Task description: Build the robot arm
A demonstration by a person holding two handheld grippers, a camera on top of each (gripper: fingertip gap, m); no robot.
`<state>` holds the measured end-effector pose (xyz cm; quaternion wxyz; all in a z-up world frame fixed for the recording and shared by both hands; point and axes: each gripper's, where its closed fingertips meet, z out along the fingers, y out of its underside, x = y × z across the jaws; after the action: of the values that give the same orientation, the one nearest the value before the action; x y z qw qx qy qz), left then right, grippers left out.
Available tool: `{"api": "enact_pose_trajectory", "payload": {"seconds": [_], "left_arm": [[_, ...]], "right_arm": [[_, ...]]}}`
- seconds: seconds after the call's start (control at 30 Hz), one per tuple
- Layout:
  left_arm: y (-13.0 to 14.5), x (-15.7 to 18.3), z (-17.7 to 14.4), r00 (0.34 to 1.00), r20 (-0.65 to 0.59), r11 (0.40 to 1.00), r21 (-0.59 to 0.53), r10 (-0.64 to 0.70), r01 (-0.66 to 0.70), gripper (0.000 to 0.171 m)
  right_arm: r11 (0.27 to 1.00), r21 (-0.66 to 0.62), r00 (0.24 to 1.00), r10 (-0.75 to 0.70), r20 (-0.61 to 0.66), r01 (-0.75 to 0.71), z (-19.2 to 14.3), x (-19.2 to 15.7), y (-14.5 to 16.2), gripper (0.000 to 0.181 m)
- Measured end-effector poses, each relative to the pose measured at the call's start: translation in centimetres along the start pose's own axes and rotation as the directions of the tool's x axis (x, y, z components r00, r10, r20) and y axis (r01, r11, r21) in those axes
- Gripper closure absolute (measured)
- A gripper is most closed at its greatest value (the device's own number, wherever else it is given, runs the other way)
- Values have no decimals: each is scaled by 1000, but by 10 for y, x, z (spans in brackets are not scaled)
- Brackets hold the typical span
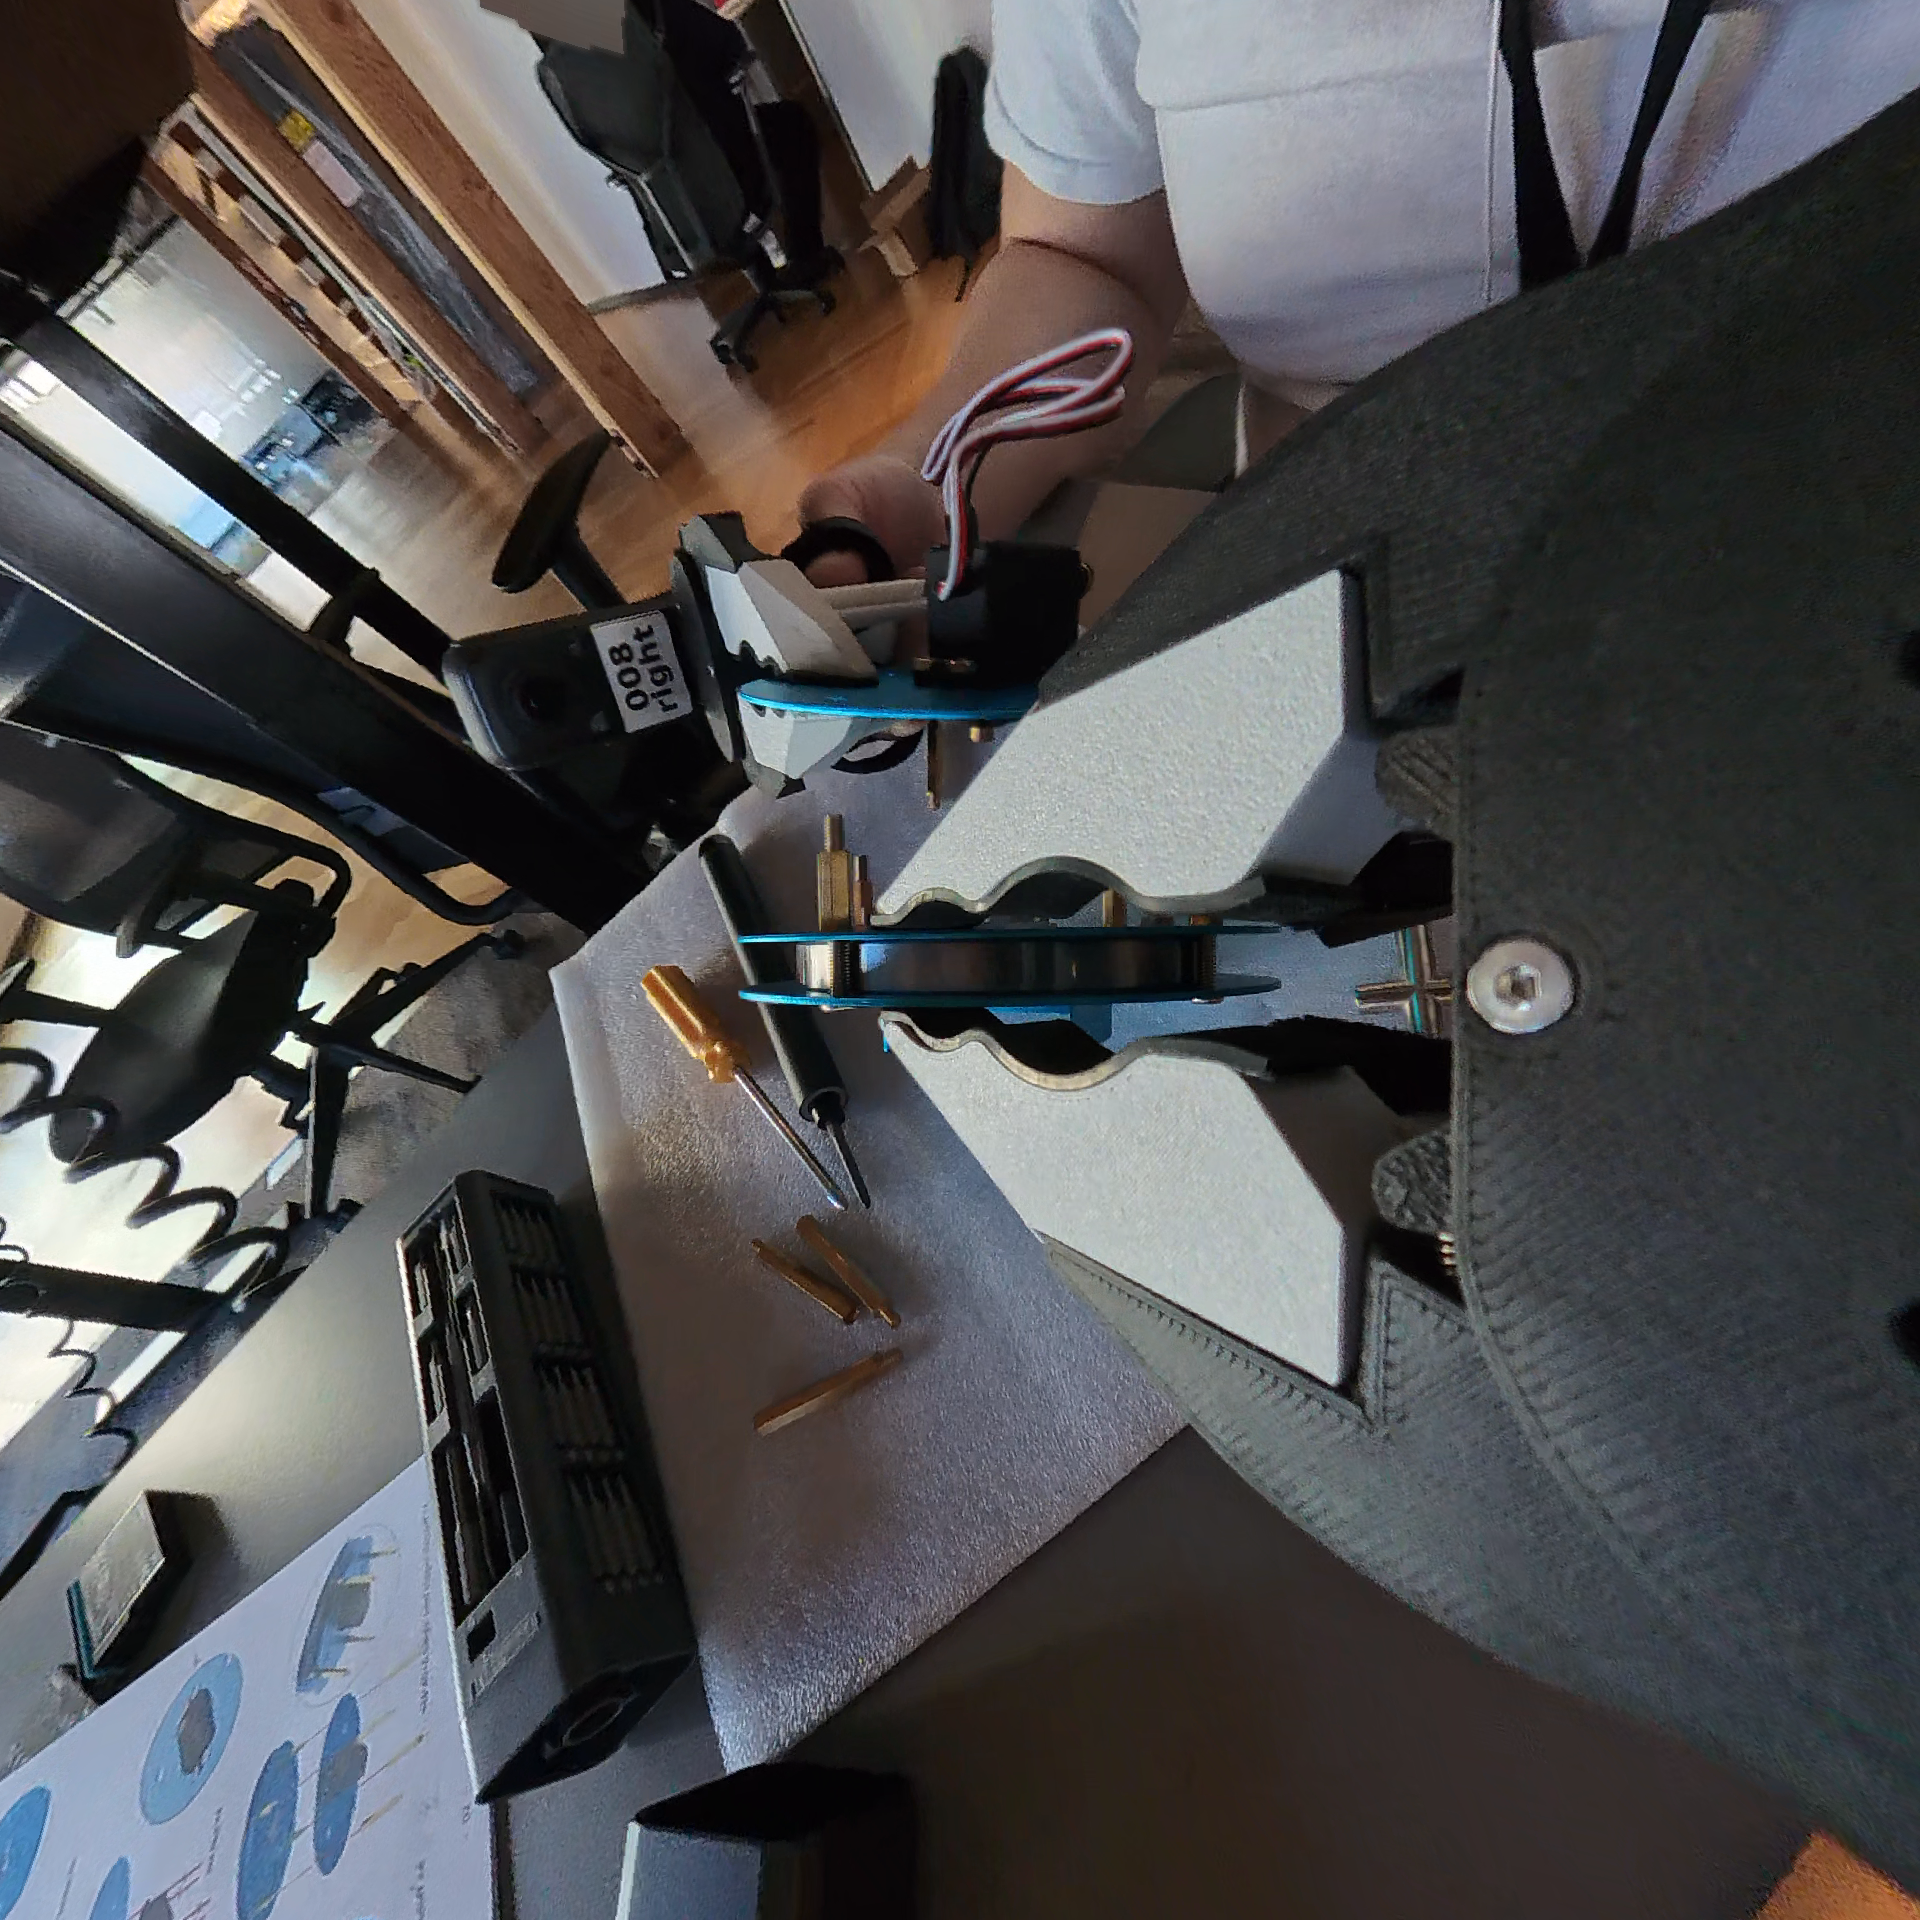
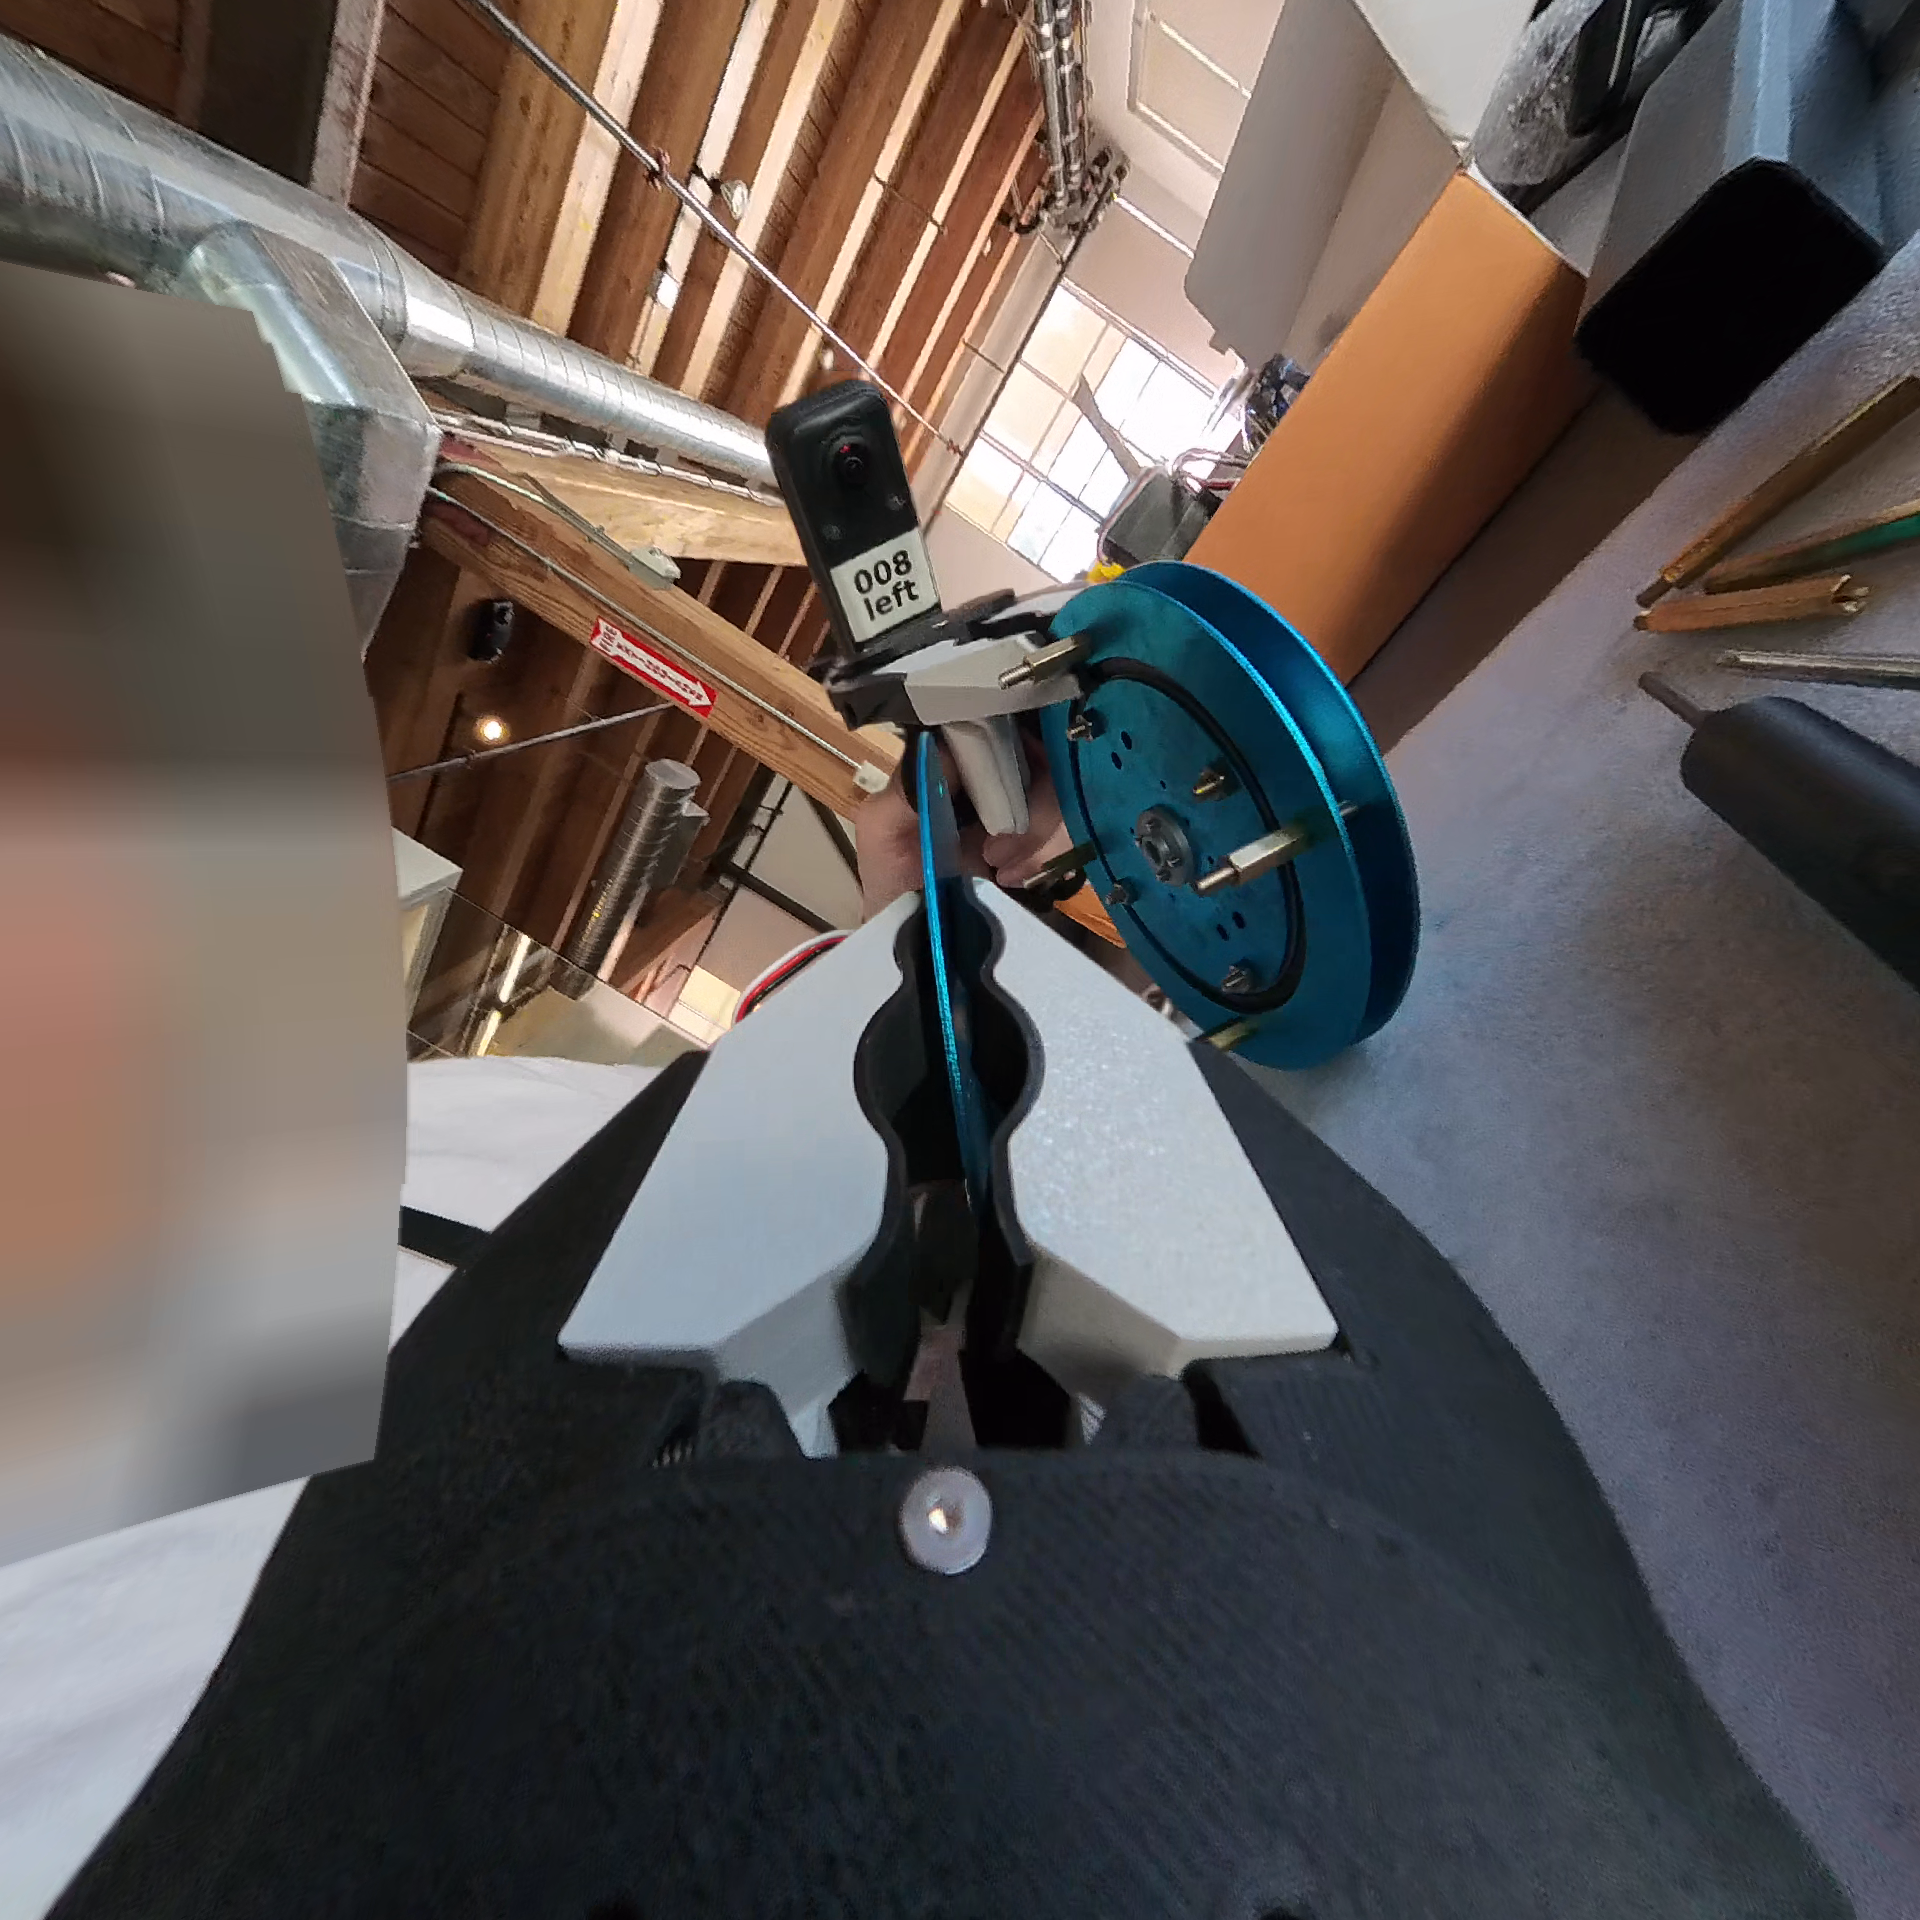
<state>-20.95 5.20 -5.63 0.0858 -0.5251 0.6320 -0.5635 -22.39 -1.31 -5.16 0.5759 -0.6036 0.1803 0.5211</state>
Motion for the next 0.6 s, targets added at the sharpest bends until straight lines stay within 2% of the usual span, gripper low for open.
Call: {"api": "enact_pose_trajectory", "payload": {"seconds": [0.17, 0.3, 0.4, 0.6], "left_arm": [[0, -3, -3, 999, -13, 998, 61, -33, 33, 160], [0, -4, -4, 999, -25, 995, 87, -47, 49, 160], [0, -4, -5, 999, -26, 995, 93, -34, 36, 160], [-1, -3, -5, 999, -30, 994, 106, -25, 28, 160]], "right_arm": [[987, -75, 988, -145, -51, 141, 3, 0, -3, 181], [956, -135, 963, -267, -35, 261, 7, -4, -10, 181], [949, -197, 969, -247, 21, 246, 15, -5, -7, 181], [954, -236, 983, -179, 46, 184, 26, 6, -7, 181]]}}
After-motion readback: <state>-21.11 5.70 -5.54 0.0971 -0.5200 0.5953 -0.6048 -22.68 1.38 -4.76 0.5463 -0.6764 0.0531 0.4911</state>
